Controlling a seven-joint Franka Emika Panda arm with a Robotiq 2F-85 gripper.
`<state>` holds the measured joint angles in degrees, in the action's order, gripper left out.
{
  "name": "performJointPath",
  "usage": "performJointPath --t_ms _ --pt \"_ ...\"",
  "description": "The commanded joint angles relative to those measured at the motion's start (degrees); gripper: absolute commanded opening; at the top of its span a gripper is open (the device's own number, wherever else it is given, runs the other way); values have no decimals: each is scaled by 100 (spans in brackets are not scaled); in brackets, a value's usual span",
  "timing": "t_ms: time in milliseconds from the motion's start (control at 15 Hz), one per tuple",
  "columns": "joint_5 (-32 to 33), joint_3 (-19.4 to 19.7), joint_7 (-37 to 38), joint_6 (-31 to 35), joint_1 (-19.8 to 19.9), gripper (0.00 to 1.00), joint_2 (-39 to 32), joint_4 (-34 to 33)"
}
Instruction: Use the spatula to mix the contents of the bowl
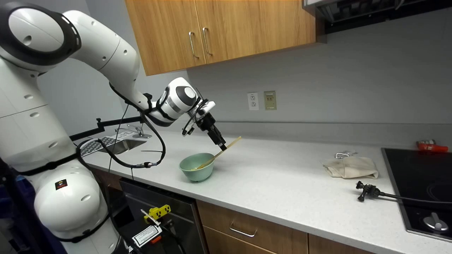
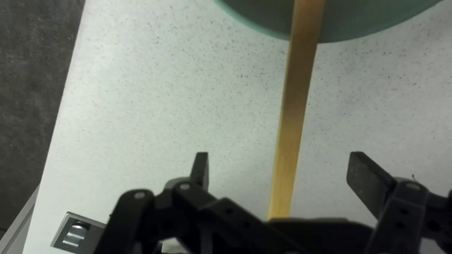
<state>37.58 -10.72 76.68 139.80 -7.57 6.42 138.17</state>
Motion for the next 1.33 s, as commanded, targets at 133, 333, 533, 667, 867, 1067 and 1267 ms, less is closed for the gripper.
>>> performJointPath --t_ms 133,333,533,667,867,1067,1267 --pt "-1528 -16 -1948 -945 -80 100 452 -321" --pt "-1673 -87 -2251 -1177 -26 100 722 -460" --pt "-1653 -180 -2225 -1202 1 100 980 -538" --pt "-1642 -255 -2088 -1184 24 100 1123 -564" --pt "-1993 -247 -2281 -1180 -35 100 1342 -569" --pt "-2433 -239 -2245 -1194 -28 100 1608 -517" --pt "-2475 -356 -2109 -1045 114 100 1514 -535"
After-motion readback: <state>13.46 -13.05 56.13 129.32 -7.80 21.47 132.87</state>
